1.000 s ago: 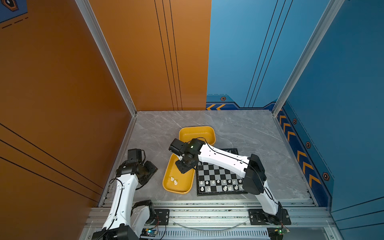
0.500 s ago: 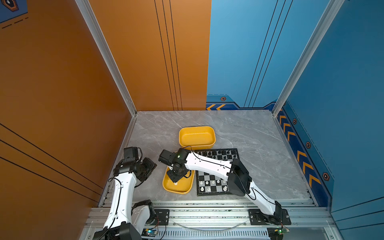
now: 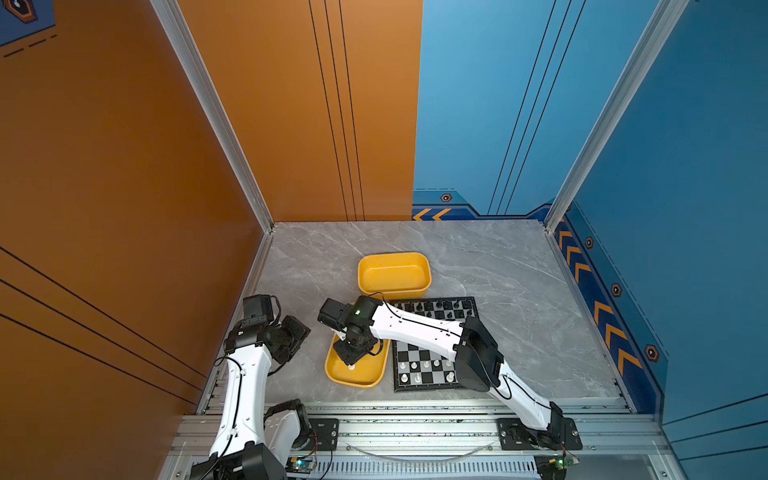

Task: Set up the chess pieces on the board
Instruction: 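Raise the right gripper and swing it over the white-piece tray, then descend the right gripper and close on the white king in the tray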

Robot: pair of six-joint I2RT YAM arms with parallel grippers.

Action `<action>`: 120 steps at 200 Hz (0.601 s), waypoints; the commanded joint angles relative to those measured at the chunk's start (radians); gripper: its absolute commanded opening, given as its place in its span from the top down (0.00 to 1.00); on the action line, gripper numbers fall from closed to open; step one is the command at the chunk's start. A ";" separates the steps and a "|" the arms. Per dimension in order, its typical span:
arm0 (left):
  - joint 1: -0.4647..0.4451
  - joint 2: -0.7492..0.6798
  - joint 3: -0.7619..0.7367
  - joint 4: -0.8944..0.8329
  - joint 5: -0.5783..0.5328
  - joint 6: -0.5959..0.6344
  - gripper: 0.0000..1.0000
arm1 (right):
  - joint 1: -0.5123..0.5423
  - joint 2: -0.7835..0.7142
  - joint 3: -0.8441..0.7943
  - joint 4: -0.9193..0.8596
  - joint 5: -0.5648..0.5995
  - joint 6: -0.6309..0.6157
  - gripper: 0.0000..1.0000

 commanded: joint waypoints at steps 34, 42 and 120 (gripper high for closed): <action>0.006 -0.005 -0.001 -0.021 0.025 0.024 0.46 | 0.008 0.042 0.018 0.012 -0.015 -0.004 0.67; 0.006 -0.007 -0.002 -0.021 0.025 0.024 0.47 | 0.006 0.043 0.018 0.011 -0.014 -0.004 0.67; 0.006 -0.010 -0.001 -0.021 0.030 0.025 0.47 | 0.003 0.045 0.016 0.015 -0.008 0.001 0.67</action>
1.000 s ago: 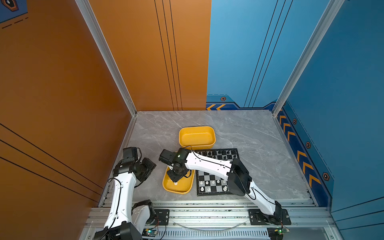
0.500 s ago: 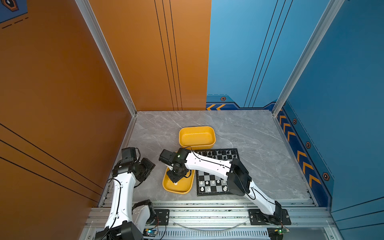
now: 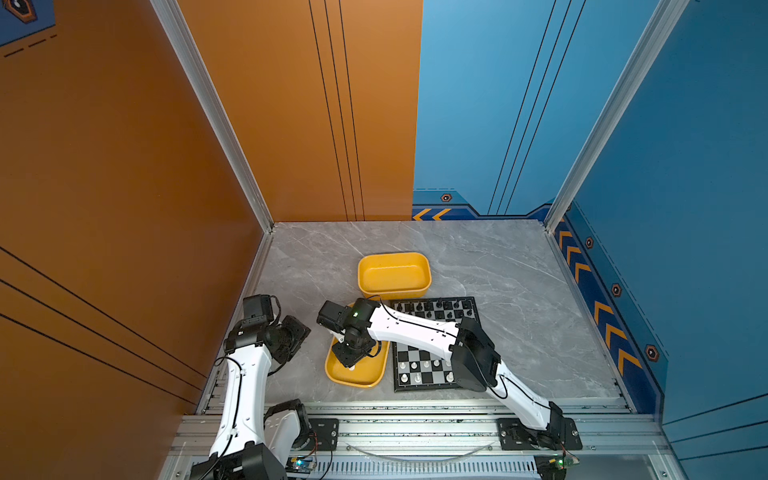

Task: Set up the chess pieces on the board
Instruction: 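Descend the right gripper and close on the white king in the tray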

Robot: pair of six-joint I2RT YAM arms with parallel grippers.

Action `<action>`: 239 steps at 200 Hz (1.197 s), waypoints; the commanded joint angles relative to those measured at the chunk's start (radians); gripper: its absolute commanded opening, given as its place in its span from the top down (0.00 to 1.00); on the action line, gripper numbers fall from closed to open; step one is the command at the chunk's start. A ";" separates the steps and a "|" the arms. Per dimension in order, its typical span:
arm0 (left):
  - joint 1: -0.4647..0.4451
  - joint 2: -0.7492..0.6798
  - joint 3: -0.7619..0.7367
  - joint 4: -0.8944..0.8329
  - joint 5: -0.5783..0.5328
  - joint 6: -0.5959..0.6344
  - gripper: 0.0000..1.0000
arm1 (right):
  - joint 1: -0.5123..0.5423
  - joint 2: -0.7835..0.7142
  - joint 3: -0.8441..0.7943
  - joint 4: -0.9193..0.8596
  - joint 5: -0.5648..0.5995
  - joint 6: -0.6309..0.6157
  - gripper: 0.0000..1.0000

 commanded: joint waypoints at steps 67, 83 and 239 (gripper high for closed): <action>0.006 -0.014 -0.001 -0.022 0.027 0.027 0.47 | -0.012 -0.003 0.012 -0.004 0.023 -0.004 0.66; 0.006 -0.015 0.000 -0.021 0.027 0.027 0.48 | -0.014 -0.007 0.012 -0.002 0.023 -0.006 0.66; 0.006 -0.021 -0.005 -0.013 0.033 0.027 0.49 | -0.015 -0.049 0.009 -0.008 0.031 0.000 0.65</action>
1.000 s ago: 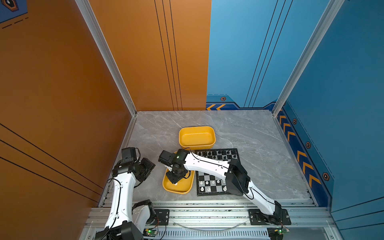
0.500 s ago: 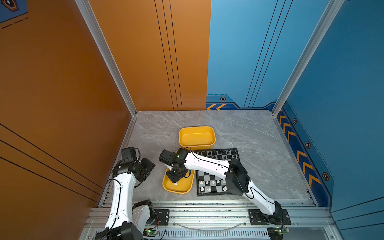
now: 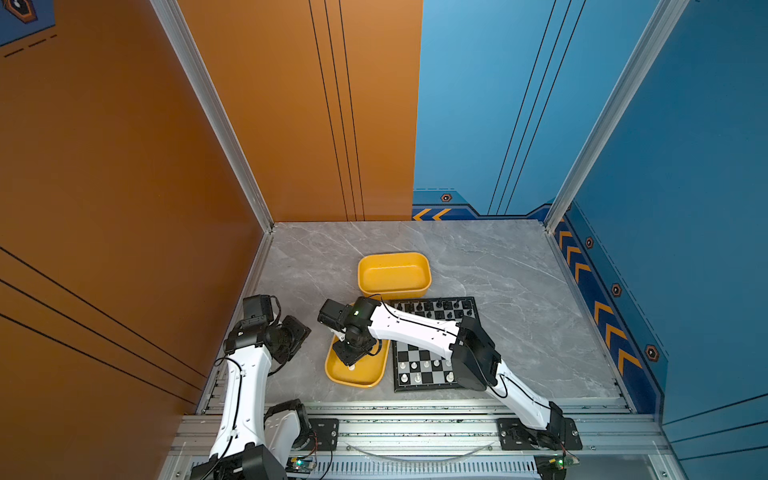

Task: Set up the chess pieces on the board
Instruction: 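Descend the right gripper and close on the white king in the tray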

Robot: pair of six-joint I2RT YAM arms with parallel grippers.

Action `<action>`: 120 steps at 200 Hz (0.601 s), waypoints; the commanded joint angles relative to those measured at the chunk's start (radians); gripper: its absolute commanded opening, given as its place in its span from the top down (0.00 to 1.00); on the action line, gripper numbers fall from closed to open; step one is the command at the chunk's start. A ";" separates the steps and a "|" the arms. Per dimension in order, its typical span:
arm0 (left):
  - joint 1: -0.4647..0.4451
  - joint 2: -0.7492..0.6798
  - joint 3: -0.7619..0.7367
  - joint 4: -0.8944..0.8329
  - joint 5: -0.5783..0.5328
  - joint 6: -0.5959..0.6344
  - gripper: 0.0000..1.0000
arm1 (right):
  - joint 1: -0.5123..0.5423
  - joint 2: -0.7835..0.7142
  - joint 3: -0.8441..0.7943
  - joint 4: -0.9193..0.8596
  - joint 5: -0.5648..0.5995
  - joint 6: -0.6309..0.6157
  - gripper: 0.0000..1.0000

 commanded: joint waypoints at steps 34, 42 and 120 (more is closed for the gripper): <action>0.006 -0.013 -0.004 -0.013 0.026 0.015 0.49 | -0.007 -0.058 0.009 -0.009 0.033 -0.001 0.64; 0.005 -0.013 -0.004 -0.012 0.029 0.015 0.49 | -0.007 -0.060 0.009 -0.009 0.034 0.000 0.64; 0.005 -0.016 -0.004 -0.013 0.027 0.016 0.50 | -0.003 -0.066 0.009 -0.014 0.020 0.000 0.63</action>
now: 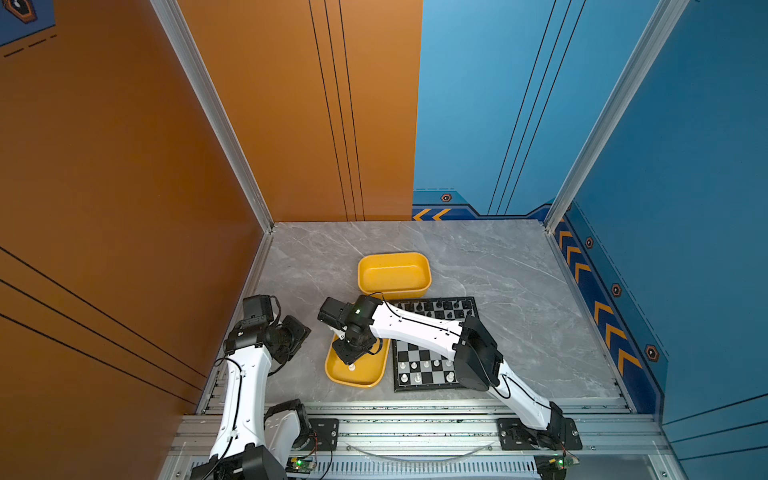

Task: Set up the chess pieces on the board
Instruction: 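Descend the right gripper and close on the white king in the tray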

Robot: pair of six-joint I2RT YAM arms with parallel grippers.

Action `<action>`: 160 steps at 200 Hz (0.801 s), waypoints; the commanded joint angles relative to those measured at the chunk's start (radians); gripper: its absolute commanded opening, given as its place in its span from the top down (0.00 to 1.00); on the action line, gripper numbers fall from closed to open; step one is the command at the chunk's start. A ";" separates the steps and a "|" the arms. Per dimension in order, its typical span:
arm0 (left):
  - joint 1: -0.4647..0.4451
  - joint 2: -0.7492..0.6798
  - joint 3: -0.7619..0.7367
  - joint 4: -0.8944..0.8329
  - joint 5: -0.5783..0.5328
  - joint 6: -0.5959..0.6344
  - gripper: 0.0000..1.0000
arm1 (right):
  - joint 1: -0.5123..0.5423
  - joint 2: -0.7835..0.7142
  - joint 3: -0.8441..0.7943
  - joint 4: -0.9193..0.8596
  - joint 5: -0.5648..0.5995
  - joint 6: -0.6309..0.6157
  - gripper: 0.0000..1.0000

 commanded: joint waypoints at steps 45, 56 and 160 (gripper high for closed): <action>0.002 -0.018 -0.004 -0.013 0.026 0.015 0.50 | 0.011 -0.016 0.009 -0.021 0.015 -0.006 0.64; 0.001 -0.018 -0.004 -0.012 0.026 0.015 0.50 | 0.014 -0.012 0.009 -0.022 0.013 -0.007 0.64; 0.000 -0.015 -0.004 -0.012 0.024 0.017 0.50 | 0.019 0.013 -0.024 -0.008 0.010 -0.006 0.67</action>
